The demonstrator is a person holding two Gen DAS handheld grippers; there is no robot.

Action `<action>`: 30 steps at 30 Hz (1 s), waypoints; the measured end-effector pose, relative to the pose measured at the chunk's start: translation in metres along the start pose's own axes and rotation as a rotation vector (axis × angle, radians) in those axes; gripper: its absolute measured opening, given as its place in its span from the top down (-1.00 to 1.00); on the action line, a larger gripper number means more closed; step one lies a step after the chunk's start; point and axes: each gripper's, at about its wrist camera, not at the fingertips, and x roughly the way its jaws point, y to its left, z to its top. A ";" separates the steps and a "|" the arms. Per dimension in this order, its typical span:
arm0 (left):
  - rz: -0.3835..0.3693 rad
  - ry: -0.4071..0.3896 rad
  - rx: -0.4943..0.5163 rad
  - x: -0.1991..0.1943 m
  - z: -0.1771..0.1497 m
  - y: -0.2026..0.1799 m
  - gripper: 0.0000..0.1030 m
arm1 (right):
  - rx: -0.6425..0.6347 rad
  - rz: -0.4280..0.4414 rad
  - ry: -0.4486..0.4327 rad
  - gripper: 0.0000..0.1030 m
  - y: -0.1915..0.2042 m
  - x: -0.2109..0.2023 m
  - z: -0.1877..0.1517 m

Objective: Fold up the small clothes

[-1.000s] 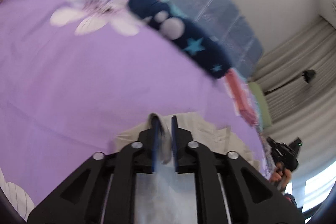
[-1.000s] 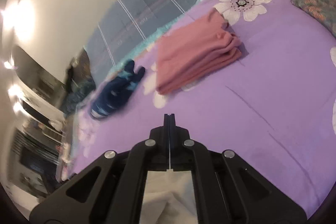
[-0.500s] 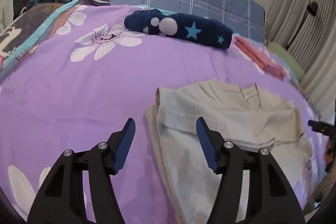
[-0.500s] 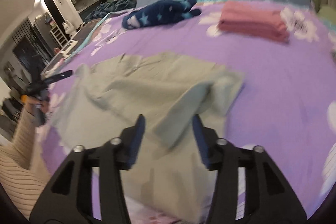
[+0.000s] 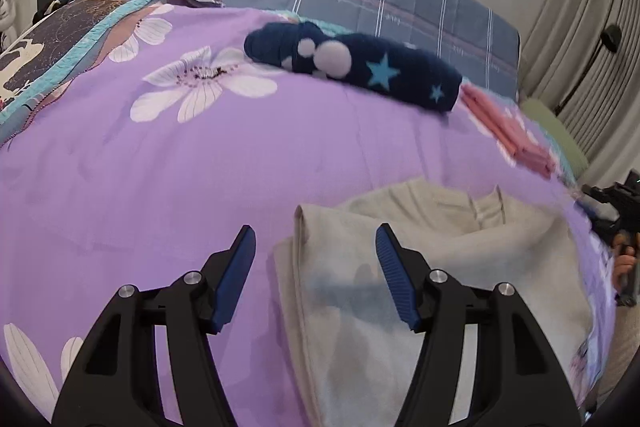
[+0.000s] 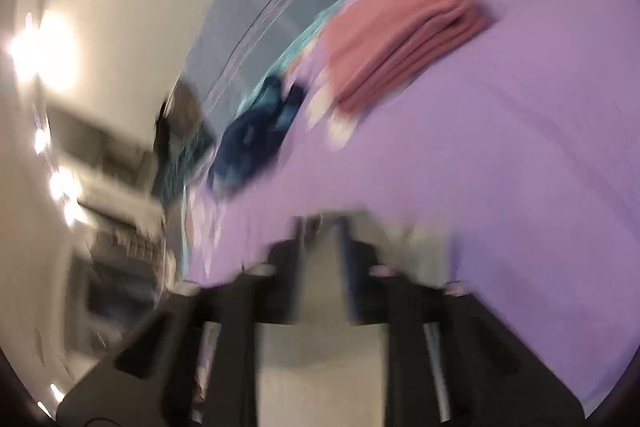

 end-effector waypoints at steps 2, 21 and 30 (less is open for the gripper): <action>0.002 -0.012 0.014 -0.005 -0.001 0.000 -0.25 | -0.037 -0.014 -0.007 0.05 -0.004 -0.005 0.000; -0.043 0.124 -0.066 0.076 0.034 0.007 0.93 | -0.443 -0.209 0.210 0.90 0.034 0.098 -0.012; 0.025 0.024 0.091 0.052 0.045 -0.025 0.92 | -0.366 -0.205 0.053 0.73 0.018 0.056 0.012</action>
